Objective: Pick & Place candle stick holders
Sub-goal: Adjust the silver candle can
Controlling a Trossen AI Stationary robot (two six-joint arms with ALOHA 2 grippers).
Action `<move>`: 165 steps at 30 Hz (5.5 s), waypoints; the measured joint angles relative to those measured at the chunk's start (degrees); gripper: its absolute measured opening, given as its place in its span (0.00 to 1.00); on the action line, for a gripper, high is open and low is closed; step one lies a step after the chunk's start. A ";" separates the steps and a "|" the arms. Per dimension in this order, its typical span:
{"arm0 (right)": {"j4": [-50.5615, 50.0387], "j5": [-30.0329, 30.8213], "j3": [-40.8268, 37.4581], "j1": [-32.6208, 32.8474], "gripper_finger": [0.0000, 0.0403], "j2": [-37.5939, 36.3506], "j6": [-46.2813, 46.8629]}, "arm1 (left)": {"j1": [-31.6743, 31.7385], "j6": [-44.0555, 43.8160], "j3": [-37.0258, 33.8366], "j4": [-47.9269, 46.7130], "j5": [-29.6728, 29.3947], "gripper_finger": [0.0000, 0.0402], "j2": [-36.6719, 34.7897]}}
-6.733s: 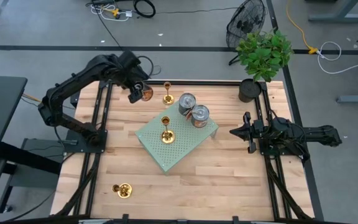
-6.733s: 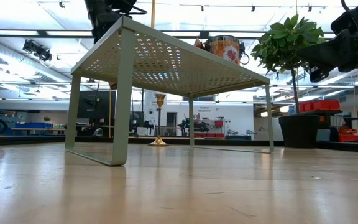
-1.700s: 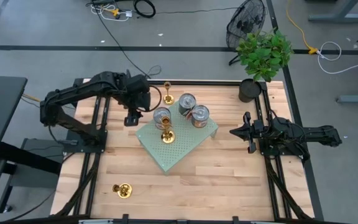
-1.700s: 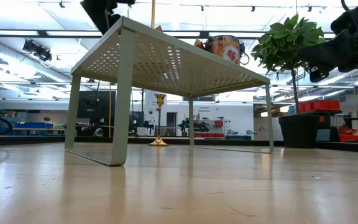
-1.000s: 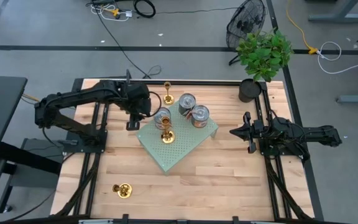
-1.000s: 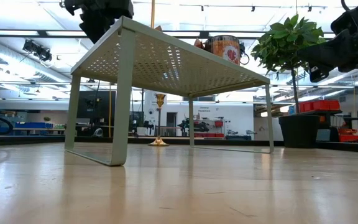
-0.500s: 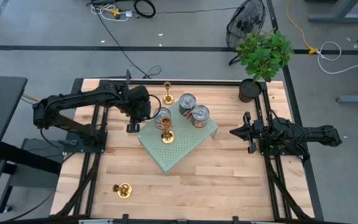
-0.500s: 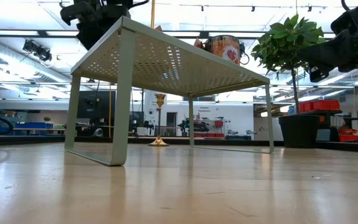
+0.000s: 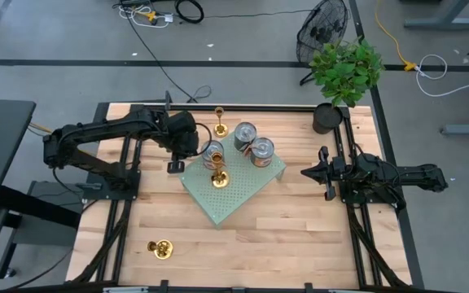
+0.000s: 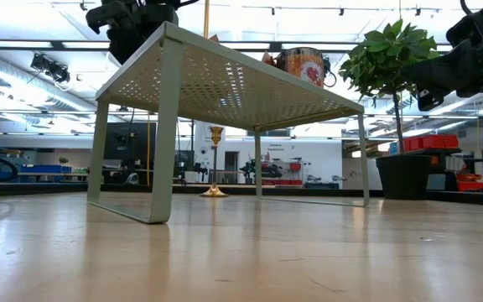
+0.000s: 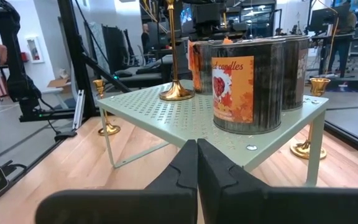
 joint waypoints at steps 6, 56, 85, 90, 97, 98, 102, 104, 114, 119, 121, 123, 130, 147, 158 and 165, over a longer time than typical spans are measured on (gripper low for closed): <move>-0.01 0.01 -0.02 0.00 0.01 0.00 0.00 | 0.00 0.00 0.00 0.45 0.00 0.03 0.00; -0.01 0.01 0.00 0.00 0.01 0.00 0.00 | -0.04 0.09 0.06 11.47 8.75 0.00 0.09; -0.01 0.00 -0.01 0.00 0.01 0.00 -0.01 | -0.41 -1.95 0.06 18.09 15.35 0.00 0.15; -0.01 0.01 0.00 -0.01 0.01 0.00 0.00 | -1.40 -2.35 0.06 19.41 14.99 0.00 0.18; -0.01 -0.01 0.00 -0.01 0.01 0.00 -0.01 | -2.45 -3.76 0.10 21.36 15.34 0.00 2.06; -0.01 0.01 0.00 -0.01 0.01 0.00 0.00 | -2.44 -3.69 0.08 21.13 15.34 0.00 2.38; -0.01 0.01 0.00 0.00 0.01 0.00 -0.02 | -2.75 -3.29 0.08 21.73 15.27 0.00 3.29; -0.01 -0.01 0.00 -0.02 0.01 0.00 0.00 | -2.78 -2.99 0.08 22.39 15.28 0.00 3.62; -0.01 0.01 -0.01 -0.02 0.01 0.00 0.00 | -2.75 -1.88 0.06 26.25 15.69 0.00 4.00; -0.01 0.01 0.00 -0.02 0.01 0.00 -0.02 | -2.73 -1.86 0.06 24.98 16.20 0.00 4.00; -0.01 0.01 0.00 -0.02 0.01 0.00 0.00 | -2.70 -1.82 0.08 23.81 16.52 0.00 4.00; -0.01 0.00 0.00 -0.01 0.01 0.00 0.00 | -2.47 -1.51 0.07 22.32 16.46 0.00 4.00; -0.01 -0.01 0.00 -0.02 0.01 0.00 0.00 | -1.55 0.28 0.06 20.66 10.47 0.00 4.00; -0.01 -0.01 0.00 0.00 0.01 0.00 -0.01 | -0.90 1.10 0.06 28.68 13.12 0.00 3.98; -0.01 0.01 0.00 0.00 0.01 0.00 -0.01 | -0.90 1.07 0.06 28.94 17.18 0.00 3.98; -0.01 -0.01 0.00 0.00 0.01 0.00 -0.02 | -0.90 1.09 0.06 26.91 14.74 0.00 3.98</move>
